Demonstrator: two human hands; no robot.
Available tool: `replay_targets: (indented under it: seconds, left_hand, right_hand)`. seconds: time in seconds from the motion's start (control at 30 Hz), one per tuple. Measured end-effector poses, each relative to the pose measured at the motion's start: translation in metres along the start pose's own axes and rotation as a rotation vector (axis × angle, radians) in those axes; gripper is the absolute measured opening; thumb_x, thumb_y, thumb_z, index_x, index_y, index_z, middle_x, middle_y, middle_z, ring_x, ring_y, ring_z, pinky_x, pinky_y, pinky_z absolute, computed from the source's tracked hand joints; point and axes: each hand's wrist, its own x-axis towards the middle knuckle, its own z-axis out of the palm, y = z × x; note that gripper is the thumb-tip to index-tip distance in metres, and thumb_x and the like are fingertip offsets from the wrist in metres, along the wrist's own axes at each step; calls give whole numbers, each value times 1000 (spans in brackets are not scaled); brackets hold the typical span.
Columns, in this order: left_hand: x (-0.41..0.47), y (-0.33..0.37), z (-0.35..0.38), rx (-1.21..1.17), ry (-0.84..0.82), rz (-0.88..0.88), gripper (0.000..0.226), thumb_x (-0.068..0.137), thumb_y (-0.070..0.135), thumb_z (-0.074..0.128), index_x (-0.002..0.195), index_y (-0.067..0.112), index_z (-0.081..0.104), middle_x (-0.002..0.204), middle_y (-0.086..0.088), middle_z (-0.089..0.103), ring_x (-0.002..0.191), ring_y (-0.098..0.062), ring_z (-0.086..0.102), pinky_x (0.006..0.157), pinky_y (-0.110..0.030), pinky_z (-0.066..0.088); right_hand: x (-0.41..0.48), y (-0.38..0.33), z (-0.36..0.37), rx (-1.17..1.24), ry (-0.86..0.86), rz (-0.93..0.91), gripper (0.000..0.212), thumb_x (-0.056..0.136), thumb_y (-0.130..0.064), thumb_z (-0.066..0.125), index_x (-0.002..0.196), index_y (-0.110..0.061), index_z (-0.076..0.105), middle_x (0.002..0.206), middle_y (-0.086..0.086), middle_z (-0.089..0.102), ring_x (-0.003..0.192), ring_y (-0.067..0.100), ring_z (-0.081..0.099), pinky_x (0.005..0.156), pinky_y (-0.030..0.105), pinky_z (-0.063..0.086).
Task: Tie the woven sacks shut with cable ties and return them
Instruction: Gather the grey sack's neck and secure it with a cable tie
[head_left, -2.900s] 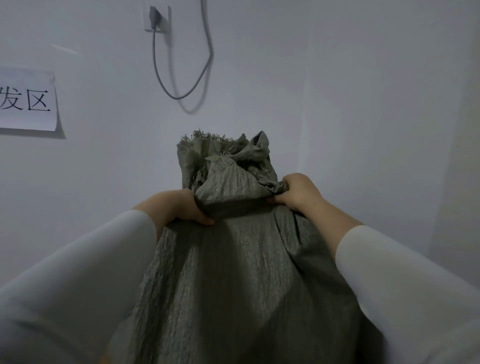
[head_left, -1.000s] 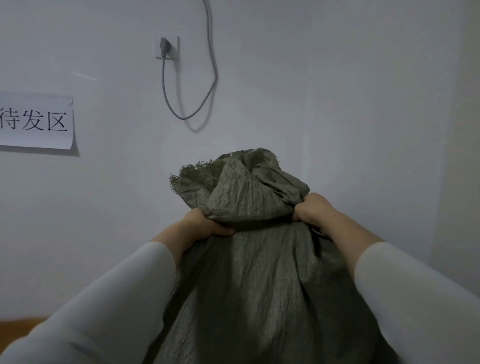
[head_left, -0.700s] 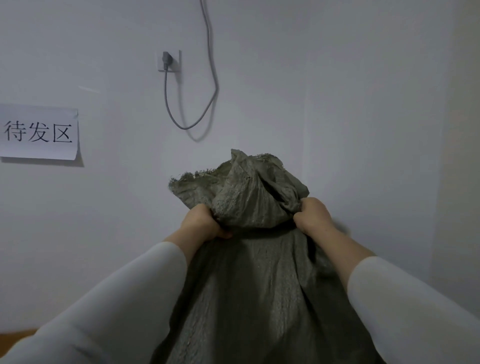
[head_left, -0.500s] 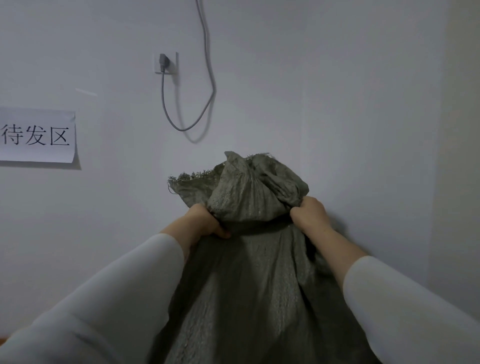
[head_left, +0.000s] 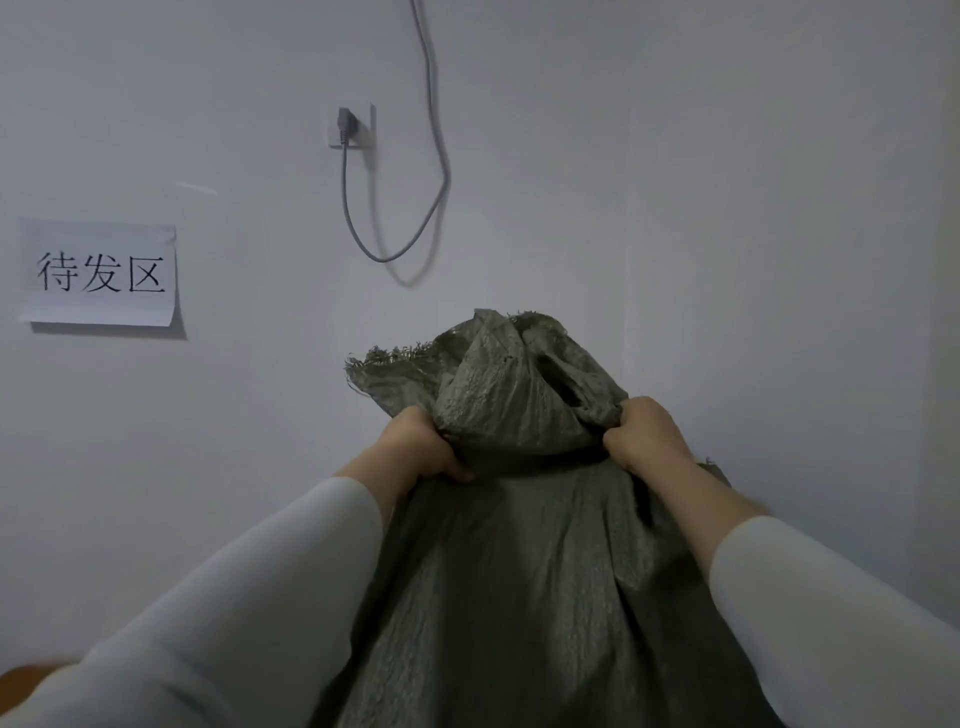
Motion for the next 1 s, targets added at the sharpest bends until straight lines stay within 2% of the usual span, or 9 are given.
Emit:
replay_targets:
  seconds: [0.07, 0.13, 0.2, 0.37, 0.53, 0.6, 0.73, 0.87, 1.0]
  left_hand:
    - [2, 2, 0, 17, 52, 17, 43, 57, 19, 88, 80, 9, 54, 82, -6, 57, 88, -26, 57, 74, -31, 50]
    - [3, 3, 1, 7, 97, 43, 45, 56, 19, 88, 86, 9, 55, 85, -6, 58, 89, -26, 57, 70, -30, 46]
    - [2, 6, -1, -21, 132, 79, 43, 58, 16, 87, 89, 10, 57, 89, -7, 59, 84, -24, 55, 69, -30, 45]
    - [-11, 15, -22, -54, 237, 154, 33, 62, 14, 84, 77, 15, 55, 84, -4, 57, 84, -24, 55, 72, -30, 45]
    - [-46, 21, -61, -109, 316, 194, 36, 62, 14, 84, 61, 20, 48, 68, 0, 52, 80, -25, 54, 69, -30, 44]
    - [-67, 23, -76, -131, 333, 233, 33, 62, 13, 84, 64, 18, 51, 73, -1, 55, 81, -24, 55, 70, -30, 44]
    - [-122, 27, -105, -164, 356, 328, 32, 62, 11, 83, 88, 14, 64, 93, -8, 64, 95, -28, 60, 82, -36, 50]
    - [-182, 29, -145, -195, 364, 384, 28, 64, 12, 82, 83, 17, 62, 87, -6, 62, 95, -28, 61, 79, -34, 50]
    - [-241, 24, -182, -220, 396, 399, 37, 60, 14, 85, 91, 16, 66, 99, -10, 66, 99, -28, 61, 84, -37, 51]
  right_hand:
    - [-2, 1, 2, -23, 50, -42, 19, 75, 1, 48, 61, -11, 42, 66, 5, 47, 72, 27, 54, 60, 28, 39]
    - [-1, 2, 2, -15, 92, -76, 21, 76, -1, 49, 61, -12, 39, 66, 5, 46, 72, 27, 53, 59, 26, 36]
    - [0, 1, -1, 17, 129, -95, 23, 76, -1, 49, 59, -14, 38, 66, 5, 45, 71, 27, 52, 56, 26, 34]
    - [-7, -22, -21, 118, 217, -111, 23, 76, -1, 51, 59, -13, 41, 71, 9, 50, 74, 28, 54, 63, 29, 39]
    - [-39, -65, -59, 116, 280, -147, 20, 75, -1, 51, 60, -12, 42, 71, 7, 48, 74, 27, 51, 65, 29, 36]
    - [-60, -81, -78, 106, 312, -154, 16, 74, -2, 51, 63, -11, 45, 74, 7, 50, 76, 27, 50, 66, 29, 36]
    - [-115, -103, -115, 98, 390, -168, 20, 74, -1, 50, 60, -13, 42, 74, 8, 50, 78, 27, 51, 66, 30, 35]
    - [-182, -131, -151, 103, 474, -198, 7, 75, -2, 50, 72, -8, 51, 81, 11, 54, 80, 28, 52, 68, 30, 36]
    - [-246, -162, -187, 103, 518, -192, 14, 72, -1, 49, 63, -10, 46, 77, 10, 53, 77, 30, 51, 66, 31, 35]
